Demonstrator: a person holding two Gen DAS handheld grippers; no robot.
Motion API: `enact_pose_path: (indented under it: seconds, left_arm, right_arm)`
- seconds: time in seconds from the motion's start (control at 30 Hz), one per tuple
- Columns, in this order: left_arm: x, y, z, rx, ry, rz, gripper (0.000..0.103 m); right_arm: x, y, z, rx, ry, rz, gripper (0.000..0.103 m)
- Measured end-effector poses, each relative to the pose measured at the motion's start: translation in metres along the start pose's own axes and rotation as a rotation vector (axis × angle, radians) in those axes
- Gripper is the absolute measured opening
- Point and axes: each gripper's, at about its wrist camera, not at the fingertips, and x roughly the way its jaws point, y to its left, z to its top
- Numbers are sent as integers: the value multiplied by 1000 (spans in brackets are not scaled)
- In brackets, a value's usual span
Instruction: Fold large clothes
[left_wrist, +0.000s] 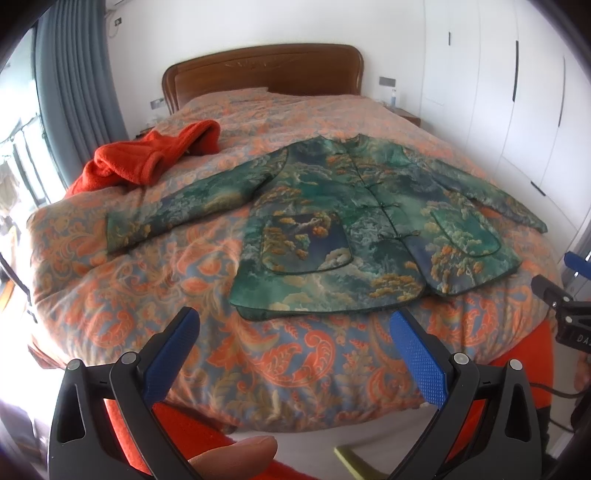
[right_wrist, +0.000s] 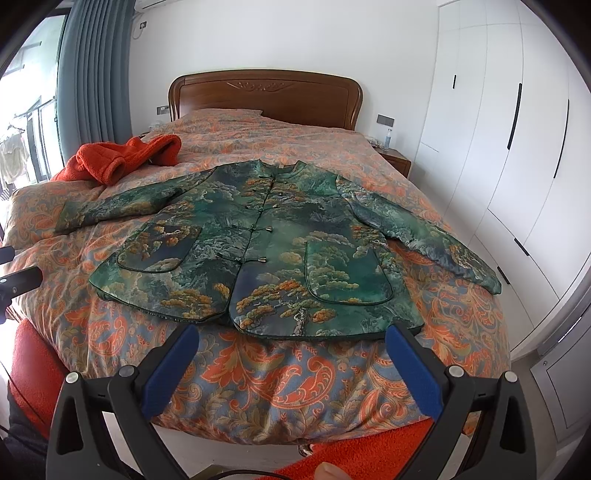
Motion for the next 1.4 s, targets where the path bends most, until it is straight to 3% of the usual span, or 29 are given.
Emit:
enact_pose_path:
  seconds: [1.4]
  left_arm:
    - [-2, -5, -1, 15, -17, 0, 103]
  right_arm:
    - [1, 4, -3, -6, 2, -1, 103]
